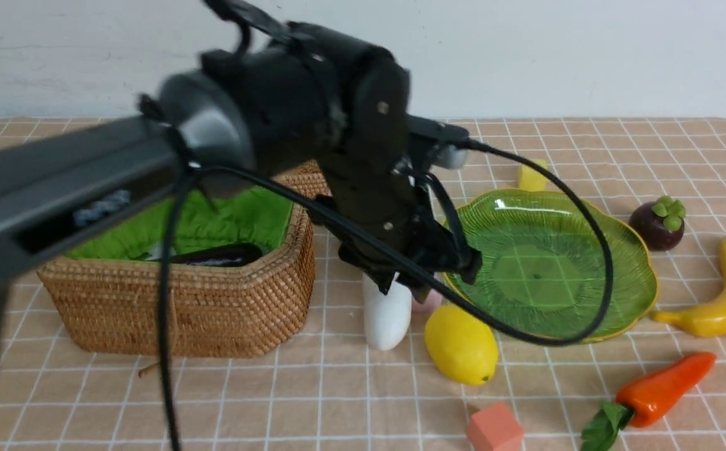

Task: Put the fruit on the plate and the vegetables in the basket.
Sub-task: Take a daikon with your left arm and place it on the basket on the left.

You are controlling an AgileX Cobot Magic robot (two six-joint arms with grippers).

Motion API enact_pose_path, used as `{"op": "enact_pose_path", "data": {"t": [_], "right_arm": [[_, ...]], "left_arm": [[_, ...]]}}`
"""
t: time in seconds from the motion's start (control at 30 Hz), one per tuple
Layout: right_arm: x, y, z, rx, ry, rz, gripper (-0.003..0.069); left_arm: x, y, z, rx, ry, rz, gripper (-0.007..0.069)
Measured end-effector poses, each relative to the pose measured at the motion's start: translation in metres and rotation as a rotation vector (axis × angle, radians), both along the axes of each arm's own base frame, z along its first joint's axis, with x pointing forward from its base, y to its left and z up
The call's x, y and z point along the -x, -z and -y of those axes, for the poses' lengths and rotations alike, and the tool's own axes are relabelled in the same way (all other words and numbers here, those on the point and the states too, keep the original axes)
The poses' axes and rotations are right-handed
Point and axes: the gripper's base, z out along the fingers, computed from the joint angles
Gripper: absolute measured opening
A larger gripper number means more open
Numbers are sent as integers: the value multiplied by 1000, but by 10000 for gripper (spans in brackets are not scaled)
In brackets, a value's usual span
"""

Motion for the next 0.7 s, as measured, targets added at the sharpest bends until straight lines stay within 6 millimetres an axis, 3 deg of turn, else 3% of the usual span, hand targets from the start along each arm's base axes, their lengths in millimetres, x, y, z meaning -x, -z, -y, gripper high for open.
{"op": "enact_pose_path", "data": {"t": [0.13, 0.27, 0.37, 0.5, 0.57, 0.7], "right_arm": [[2, 4, 0, 29, -17, -37, 120], [3, 7, -1, 48, -28, -60, 120], [3, 7, -1, 49, -28, -61, 120], [4, 8, -1, 55, -31, -68, 121], [4, 8, -1, 55, -32, -69, 123], [4, 8, -1, 56, -32, -70, 126]], "left_arm": [[-26, 31, 10, -107, -93, 12, 528], [-42, 54, 13, -168, -115, 34, 591], [-48, 70, 16, -189, -110, 37, 590], [-53, 101, 20, -229, -99, 15, 525], [-54, 102, 20, -233, -104, 15, 472], [-54, 103, 19, -240, -124, 6, 465]]}}
